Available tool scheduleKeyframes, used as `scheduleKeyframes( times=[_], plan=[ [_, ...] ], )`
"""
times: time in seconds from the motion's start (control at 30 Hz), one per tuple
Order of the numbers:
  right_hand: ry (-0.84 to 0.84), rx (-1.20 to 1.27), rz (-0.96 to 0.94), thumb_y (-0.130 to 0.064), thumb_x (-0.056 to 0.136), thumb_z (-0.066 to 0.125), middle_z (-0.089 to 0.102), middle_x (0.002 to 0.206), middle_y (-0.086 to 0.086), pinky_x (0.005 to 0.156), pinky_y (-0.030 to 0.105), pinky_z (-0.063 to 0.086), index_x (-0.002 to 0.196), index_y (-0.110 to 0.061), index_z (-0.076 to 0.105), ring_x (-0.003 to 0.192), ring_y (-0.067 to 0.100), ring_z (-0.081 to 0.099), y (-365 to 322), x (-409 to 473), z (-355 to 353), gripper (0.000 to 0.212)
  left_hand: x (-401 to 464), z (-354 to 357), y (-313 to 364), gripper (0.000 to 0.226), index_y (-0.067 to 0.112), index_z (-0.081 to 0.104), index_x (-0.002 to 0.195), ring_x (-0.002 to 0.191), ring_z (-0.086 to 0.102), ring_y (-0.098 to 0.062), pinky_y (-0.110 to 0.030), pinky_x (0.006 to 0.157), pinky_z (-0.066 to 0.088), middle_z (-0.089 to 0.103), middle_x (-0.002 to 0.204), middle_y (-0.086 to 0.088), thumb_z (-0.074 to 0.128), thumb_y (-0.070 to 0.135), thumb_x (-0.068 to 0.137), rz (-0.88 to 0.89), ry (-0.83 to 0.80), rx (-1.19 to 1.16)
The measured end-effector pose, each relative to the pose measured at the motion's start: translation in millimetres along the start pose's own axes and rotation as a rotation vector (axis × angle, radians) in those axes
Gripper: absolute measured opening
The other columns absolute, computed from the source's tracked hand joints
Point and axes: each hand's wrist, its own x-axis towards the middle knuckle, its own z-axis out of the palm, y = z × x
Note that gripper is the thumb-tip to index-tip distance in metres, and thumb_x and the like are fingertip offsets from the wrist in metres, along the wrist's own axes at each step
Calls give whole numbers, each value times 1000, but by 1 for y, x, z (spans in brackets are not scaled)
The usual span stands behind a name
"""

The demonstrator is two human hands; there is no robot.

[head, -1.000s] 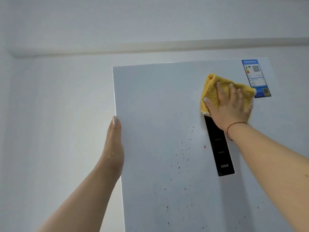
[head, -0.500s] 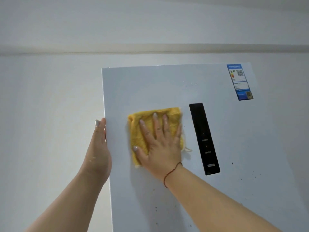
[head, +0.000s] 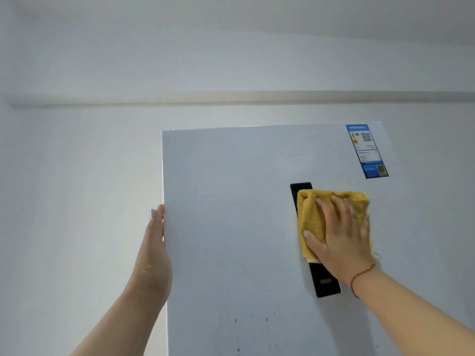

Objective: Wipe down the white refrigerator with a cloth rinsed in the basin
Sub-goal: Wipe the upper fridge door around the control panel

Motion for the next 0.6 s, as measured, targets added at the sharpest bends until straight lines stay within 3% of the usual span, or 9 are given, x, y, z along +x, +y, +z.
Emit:
scheduleKeyframes(
  times=[0.07,0.13,0.2,0.27,0.4,0.47,0.53,0.57,0.6],
  plan=[
    [9,50,98,-67,74,30,18,154,5,111,66,4,144,-26,25,145,28,7,-16,34,-8,81,2,-3,0,48,37,52,130,117,57,-2,-34,91,47,61,129,17,29,61,95,-18,18,-17],
    [-25,108,147,-61,83,38,3,158,3,112,65,-3,148,-29,13,147,25,-7,-37,67,-15,77,2,-3,0,60,36,53,134,121,57,-5,-37,96,46,61,130,17,35,68,87,-16,23,6],
    [-72,131,155,-57,87,40,-8,160,1,111,65,-7,151,-34,-1,146,26,-15,-57,94,-22,79,3,0,1,47,37,67,111,103,65,4,-32,89,52,71,109,21,33,63,91,-11,2,29],
    [-120,128,120,-60,88,37,-13,160,1,110,67,-8,150,-38,-8,146,27,-18,-79,115,-29,80,3,3,0,41,38,67,98,85,68,8,-31,82,54,73,93,25,29,54,98,-4,12,45],
    [-174,126,-26,-72,87,25,-17,160,0,108,69,-10,149,-45,-8,145,28,-22,-140,137,-43,75,7,1,-4,39,41,48,117,91,56,18,-27,90,43,56,109,32,35,64,87,5,103,44],
    [-172,70,-182,-72,88,22,-19,159,-1,106,69,-12,148,-46,-7,144,29,-23,-179,126,-38,72,8,2,-6,46,38,41,123,84,52,23,-17,80,40,51,105,34,34,64,85,2,118,59],
    [-161,15,-374,-73,87,22,-21,159,-1,104,68,-17,148,-47,-7,143,28,-26,-211,105,-26,72,6,1,-7,50,32,49,114,77,58,22,-12,70,45,62,95,32,33,66,81,7,92,112],
    [-155,-5,-450,-74,87,22,-22,159,-1,103,67,-19,148,-48,-7,143,27,-27,-222,97,-19,73,5,2,-5,53,32,53,112,83,61,19,-12,72,50,66,95,32,35,70,80,8,93,136],
    [-143,-19,-499,-74,86,23,-21,159,-1,103,66,-21,147,-49,-7,143,26,-28,-227,93,-15,72,6,1,-4,67,32,54,119,101,61,15,-16,84,51,67,109,28,39,80,75,6,128,175]
  ],
)
